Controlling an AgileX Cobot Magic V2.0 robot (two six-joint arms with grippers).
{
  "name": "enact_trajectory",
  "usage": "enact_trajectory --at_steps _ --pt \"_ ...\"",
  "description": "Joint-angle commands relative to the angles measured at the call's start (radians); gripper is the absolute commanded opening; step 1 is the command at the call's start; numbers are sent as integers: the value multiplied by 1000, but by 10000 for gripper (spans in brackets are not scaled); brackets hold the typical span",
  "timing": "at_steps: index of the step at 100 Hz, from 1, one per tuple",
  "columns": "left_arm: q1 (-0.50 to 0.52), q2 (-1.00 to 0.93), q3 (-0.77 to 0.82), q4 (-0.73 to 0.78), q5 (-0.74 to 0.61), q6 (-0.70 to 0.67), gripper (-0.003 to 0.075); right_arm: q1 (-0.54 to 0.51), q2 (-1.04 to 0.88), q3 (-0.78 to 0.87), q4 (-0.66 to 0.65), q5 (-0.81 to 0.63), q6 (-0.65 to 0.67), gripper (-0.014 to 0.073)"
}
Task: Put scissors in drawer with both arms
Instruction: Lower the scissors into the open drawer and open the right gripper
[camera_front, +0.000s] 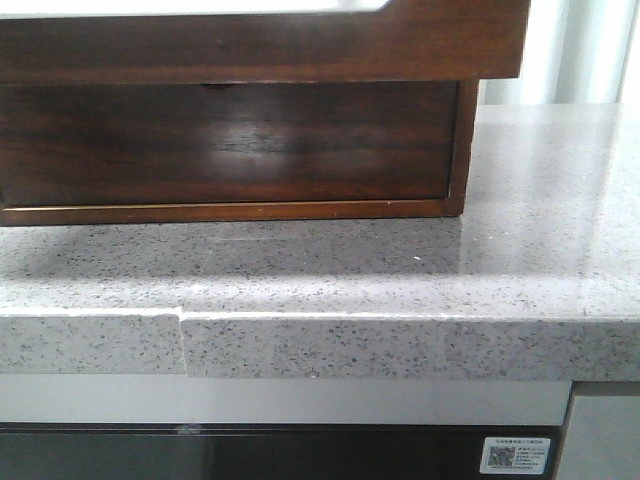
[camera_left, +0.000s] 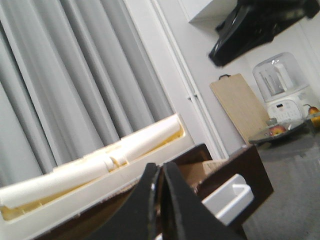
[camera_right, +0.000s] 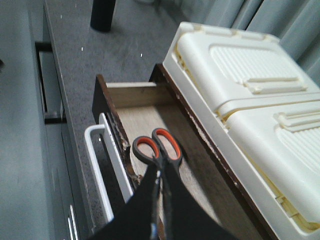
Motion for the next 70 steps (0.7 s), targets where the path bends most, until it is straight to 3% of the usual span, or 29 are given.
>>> enact_trajectory --at_steps 1,9,31,58,70 --pt "-7 12 12 -42 -28 -29 -19 -2 -116 64 54 -135 2 -59" --pt "-7 12 52 -64 -3 -29 -19 -2 -238 171 61 -186 2 -59" --pt "-7 12 151 -348 41 -29 -19 -2 -581 514 69 -337 38 -59" --pt "-7 12 211 -351 39 -29 -19 -2 -981 868 69 -353 38 -59" --pt "-7 14 217 -337 40 -29 -19 -2 -960 935 107 -322 38 -61"
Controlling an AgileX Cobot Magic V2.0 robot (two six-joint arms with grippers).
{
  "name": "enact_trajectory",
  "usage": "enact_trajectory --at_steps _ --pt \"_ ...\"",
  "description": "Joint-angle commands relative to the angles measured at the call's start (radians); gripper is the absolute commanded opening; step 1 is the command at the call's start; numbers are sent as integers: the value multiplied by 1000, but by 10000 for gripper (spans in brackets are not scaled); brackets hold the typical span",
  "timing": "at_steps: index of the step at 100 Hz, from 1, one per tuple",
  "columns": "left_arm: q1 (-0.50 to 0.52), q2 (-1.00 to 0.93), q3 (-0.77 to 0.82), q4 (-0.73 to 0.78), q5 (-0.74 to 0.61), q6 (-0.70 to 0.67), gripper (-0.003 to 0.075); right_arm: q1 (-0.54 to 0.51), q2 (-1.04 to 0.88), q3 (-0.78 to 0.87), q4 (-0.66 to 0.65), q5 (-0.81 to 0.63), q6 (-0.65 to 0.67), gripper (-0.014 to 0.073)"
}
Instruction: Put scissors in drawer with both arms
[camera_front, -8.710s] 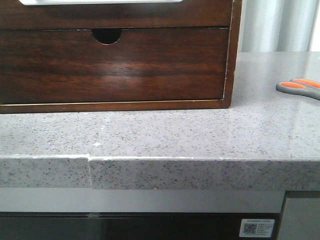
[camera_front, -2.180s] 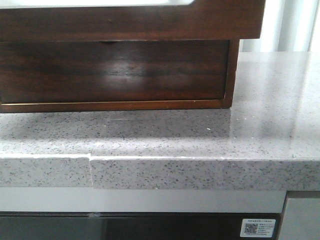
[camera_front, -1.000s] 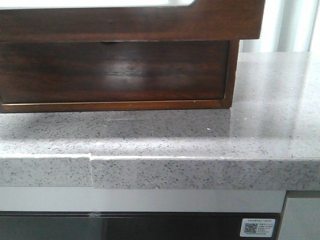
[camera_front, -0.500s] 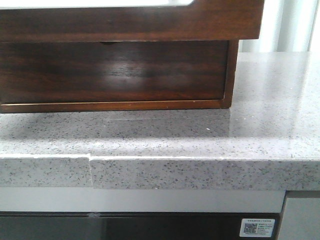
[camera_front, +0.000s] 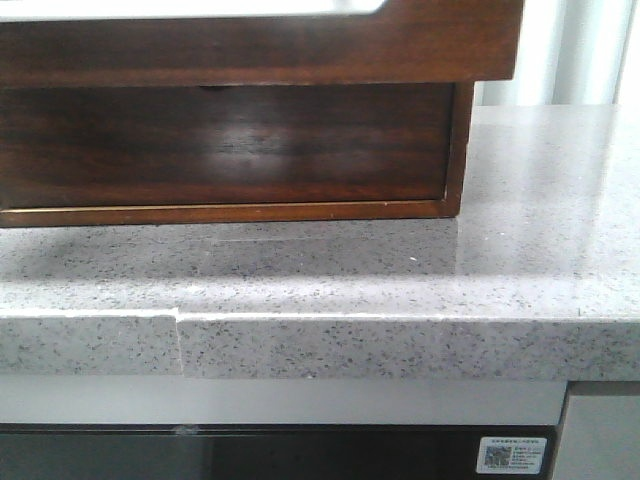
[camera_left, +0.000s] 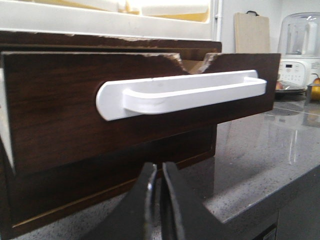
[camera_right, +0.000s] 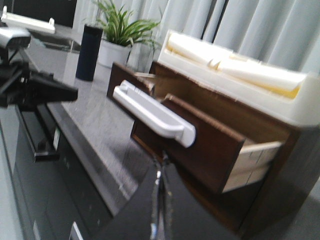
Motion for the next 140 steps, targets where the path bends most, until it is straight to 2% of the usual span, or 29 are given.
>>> enact_trajectory --at_steps 1,10,78,82,88,93,98,108,113,125,140 --pt "-7 14 -15 -9 -59 -8 -19 -2 10 20 66 -48 5 -61" --pt "-5 14 -15 -9 -62 -8 -19 -2 24 51 112 -39 5 -61" --pt "-5 14 -8 -9 -55 -8 -19 -2 26 105 117 -43 5 -61" --pt "-5 14 -3 -30 -29 -8 -19 -2 26 105 117 -43 5 -61" --pt "-5 14 3 -142 20 -6 -19 -2 26 105 117 -43 5 -61" --pt "-5 12 9 -208 33 37 -19 -2 26 105 117 -43 5 -61" --pt "7 -7 11 -284 67 139 -19 -2 26 105 117 -43 5 -61" --pt "66 -59 16 -508 97 517 -19 -2 26 105 117 -43 5 -61" --pt "114 -80 23 -599 101 637 -19 -2 26 105 117 -43 5 -61" --pt "239 -122 26 -609 163 663 -19 -2 26 105 117 -43 5 -61" --pt "392 -160 28 -634 336 663 -19 -2 26 105 117 -43 5 -61"
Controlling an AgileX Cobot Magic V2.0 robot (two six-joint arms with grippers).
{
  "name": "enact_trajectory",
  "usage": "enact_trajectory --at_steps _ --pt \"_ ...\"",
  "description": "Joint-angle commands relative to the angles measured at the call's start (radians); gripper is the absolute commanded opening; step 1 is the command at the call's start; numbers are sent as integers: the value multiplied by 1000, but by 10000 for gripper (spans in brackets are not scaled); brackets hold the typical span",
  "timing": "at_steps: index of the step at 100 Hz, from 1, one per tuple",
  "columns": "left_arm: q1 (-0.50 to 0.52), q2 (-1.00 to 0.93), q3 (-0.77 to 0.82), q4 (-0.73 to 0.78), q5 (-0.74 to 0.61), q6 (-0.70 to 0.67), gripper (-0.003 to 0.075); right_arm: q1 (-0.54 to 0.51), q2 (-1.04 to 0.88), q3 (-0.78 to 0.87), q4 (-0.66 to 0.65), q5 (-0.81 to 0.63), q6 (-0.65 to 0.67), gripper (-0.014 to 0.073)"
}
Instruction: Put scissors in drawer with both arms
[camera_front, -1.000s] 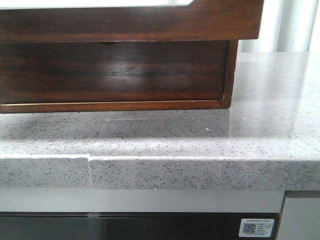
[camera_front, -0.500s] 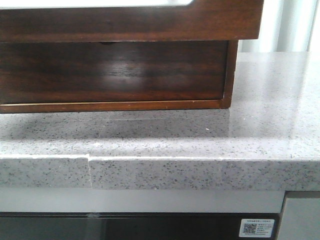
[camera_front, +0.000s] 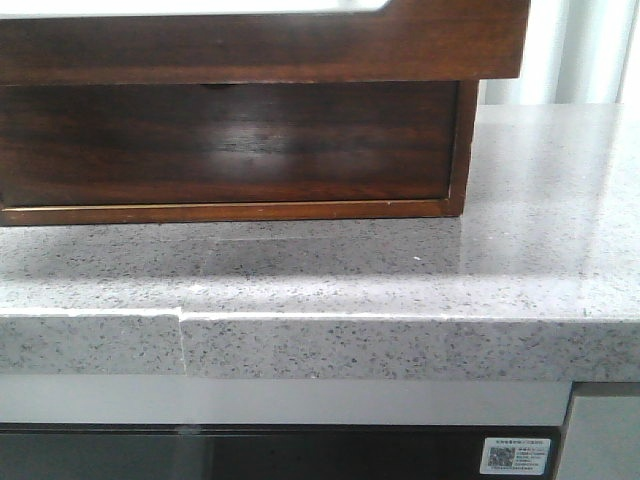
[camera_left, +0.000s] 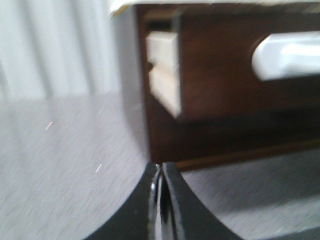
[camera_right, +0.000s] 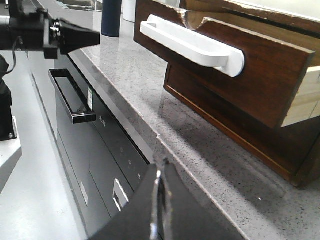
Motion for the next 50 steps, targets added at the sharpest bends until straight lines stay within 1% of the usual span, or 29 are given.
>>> enact_trajectory --at_steps 1,11,21,50 --pt "79 -34 25 -26 35 11 -19 -2 24 -22 24 -69 1 -61" --pt "136 -34 25 -28 137 11 -19 -2 24 -22 24 -69 1 -61" --pt "142 -34 25 -28 226 11 -19 -2 24 -22 24 -69 1 -61" --pt "135 -32 25 -42 219 6 -19 -2 24 -22 24 -69 1 -61"
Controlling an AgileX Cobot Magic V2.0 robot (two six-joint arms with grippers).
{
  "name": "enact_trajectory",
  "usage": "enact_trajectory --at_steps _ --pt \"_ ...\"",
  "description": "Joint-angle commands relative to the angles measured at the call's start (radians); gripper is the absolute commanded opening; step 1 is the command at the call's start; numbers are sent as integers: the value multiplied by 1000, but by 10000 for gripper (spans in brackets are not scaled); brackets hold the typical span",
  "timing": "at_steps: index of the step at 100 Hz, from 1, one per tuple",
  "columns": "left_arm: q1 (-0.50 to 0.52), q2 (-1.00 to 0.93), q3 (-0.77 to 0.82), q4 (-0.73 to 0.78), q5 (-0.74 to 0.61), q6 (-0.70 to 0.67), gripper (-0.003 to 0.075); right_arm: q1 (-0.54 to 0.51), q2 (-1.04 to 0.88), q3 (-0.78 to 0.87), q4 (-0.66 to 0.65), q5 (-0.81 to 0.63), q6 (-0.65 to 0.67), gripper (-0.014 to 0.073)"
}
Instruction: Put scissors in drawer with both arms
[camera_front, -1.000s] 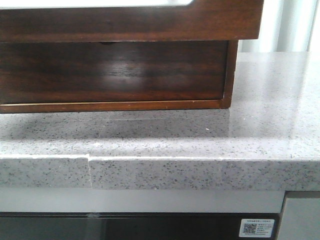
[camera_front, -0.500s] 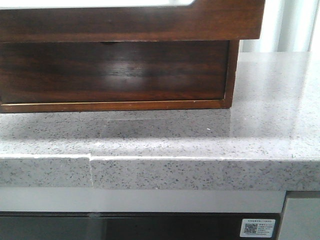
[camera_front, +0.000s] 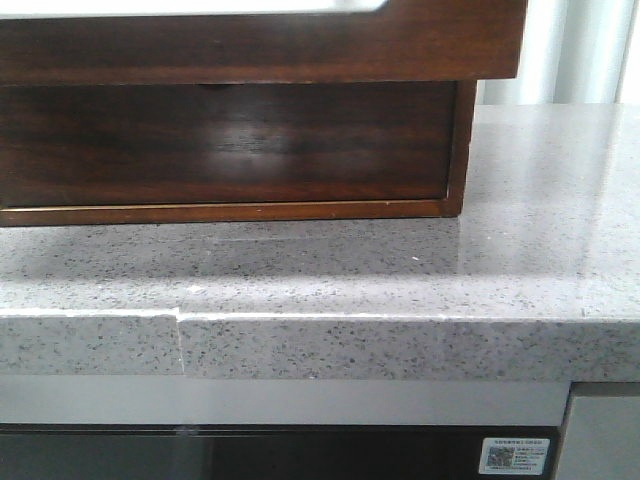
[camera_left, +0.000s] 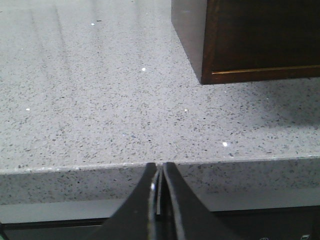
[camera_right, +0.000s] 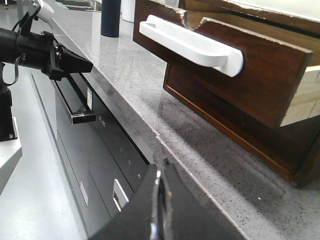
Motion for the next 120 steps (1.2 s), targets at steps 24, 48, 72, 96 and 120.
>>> enact_trajectory --at_steps 24,48,72,96,120 --pt "-4 -32 25 -20 -39 -4 -19 -2 24 -22 23 -69 1 -61" --pt "-4 -32 25 -20 -39 -4 -19 -2 24 -22 23 -69 1 -61" --pt "-4 -32 25 -20 -39 -4 -19 -2 24 -22 23 -70 1 -61" --pt "-4 -32 25 -20 -39 -4 -19 -6 24 14 -111 -320 187 -61" --pt "-4 -32 25 -20 -39 -4 -19 -130 24 151 -831 -636 1005 -61"
